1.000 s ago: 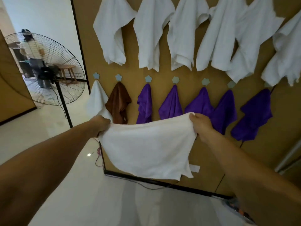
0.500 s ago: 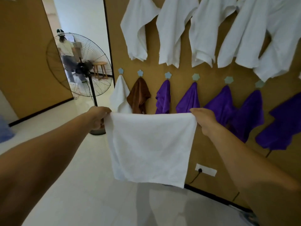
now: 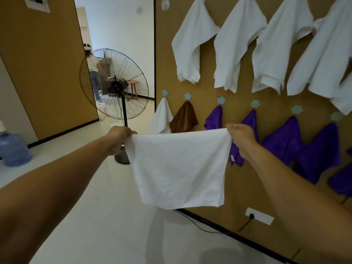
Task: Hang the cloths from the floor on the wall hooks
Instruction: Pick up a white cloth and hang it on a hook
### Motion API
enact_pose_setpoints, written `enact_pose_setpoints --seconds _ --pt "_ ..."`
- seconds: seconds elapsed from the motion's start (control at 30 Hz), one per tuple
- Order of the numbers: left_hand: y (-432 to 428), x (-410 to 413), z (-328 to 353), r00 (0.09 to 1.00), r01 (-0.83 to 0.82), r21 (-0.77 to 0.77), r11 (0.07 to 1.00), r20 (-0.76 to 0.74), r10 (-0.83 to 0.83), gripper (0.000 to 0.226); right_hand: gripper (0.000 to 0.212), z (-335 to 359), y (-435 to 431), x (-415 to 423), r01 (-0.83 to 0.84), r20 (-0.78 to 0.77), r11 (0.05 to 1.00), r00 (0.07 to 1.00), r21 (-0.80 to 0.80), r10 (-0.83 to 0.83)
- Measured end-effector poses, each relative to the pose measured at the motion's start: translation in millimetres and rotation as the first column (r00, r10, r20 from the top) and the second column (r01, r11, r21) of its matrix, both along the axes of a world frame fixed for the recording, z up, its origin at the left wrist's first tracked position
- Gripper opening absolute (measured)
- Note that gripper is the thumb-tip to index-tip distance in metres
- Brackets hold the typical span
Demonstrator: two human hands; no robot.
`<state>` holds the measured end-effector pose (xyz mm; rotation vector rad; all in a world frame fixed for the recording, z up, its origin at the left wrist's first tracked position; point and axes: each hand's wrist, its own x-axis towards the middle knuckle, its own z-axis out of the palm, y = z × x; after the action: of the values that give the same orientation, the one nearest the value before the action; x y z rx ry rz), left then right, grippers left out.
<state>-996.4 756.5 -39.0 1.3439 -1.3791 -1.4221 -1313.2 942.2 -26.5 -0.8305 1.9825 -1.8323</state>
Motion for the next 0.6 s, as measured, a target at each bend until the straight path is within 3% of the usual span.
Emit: enact_pose_setpoints --seconds 0.17,0.3,0.43,0.6 --pt "-42.1 35.4 6.9 0.989 -0.065 -0.064 0.996 -0.136 0.056 0.012 0.036 2.3 -36.8 35.9 -0.083 -0.003 0.997 0.997 -0.005 0.083" --pt "-73.2 63.3 7.9 0.988 -0.094 -0.186 0.978 -0.139 0.068 0.014 0.044 -1.7 -65.6 61.0 -0.107 -0.012 0.994 0.994 0.015 0.107" --pt "-100.5 86.3 6.4 0.999 0.016 -0.307 0.952 0.047 -0.002 0.035 0.054 -8.1 -91.5 76.7 -0.123 -0.042 0.99 0.991 0.072 0.126" --pt "-132.2 88.6 2.2 0.976 -0.044 -0.403 0.914 0.177 0.125 0.037 0.041 -15.0 -127.0 80.8 -0.082 -0.219 0.981 0.968 0.175 0.12"
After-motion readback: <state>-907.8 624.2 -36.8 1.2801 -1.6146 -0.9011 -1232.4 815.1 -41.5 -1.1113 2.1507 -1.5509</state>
